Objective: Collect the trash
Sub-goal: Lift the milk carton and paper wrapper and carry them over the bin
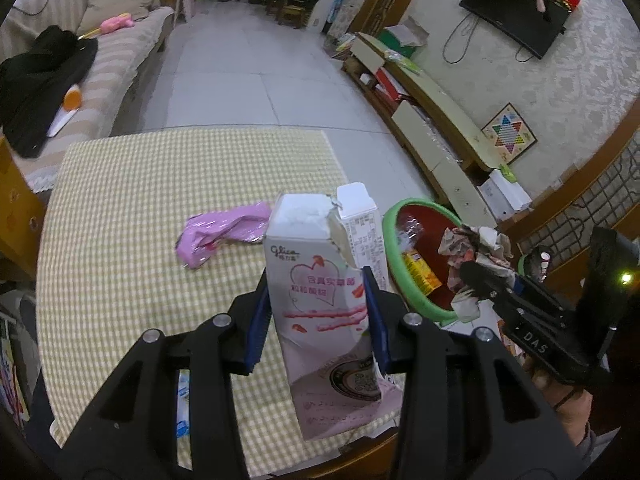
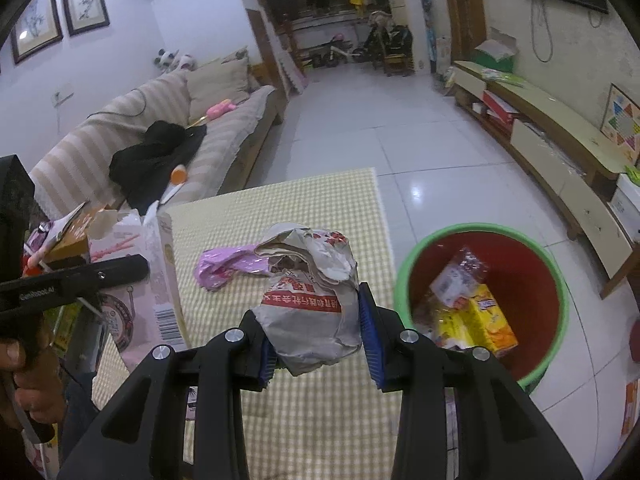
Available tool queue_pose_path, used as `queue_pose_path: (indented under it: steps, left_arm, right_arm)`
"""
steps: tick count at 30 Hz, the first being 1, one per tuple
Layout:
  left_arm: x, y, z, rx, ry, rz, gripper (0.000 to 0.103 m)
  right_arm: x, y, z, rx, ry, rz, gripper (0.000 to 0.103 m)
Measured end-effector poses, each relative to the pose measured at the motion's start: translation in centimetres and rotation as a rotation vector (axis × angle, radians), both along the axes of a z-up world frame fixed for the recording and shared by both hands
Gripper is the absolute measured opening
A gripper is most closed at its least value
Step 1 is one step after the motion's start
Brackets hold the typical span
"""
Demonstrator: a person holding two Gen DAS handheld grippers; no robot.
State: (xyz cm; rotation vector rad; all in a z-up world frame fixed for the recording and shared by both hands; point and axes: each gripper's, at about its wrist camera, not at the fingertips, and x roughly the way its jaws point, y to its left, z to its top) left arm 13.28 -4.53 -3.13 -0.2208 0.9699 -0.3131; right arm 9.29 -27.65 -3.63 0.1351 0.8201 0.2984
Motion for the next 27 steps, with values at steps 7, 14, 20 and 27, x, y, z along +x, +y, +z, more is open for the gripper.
queue_pose_path:
  steps: [7, 14, 20, 27]
  left_arm:
    - [2.0, -4.4, 0.4, -0.025, -0.017, -0.057, 0.041]
    - [4.3, -9.6, -0.1, -0.037, -0.019, -0.131, 0.041]
    - [6.1, -13.5, -0.6, -0.030, -0.022, -0.192, 0.041]
    - [7.9, -17.5, -1.4, -0.015, -0.030, -0.251, 0.041]
  right_arm:
    - [0.4, -3.5, -0.2, -0.003, 0.005, -0.062, 0.034]
    - [1.3, -8.0, -0.5, 0.004, 0.009, -0.142, 0.035]
    - [2.1, -11.6, -1.7, 0.008, 0.021, -0.207, 0.035]
    - [3.0, -14.5, -3.2, 0.027, 0.038, -0.251, 0.035]
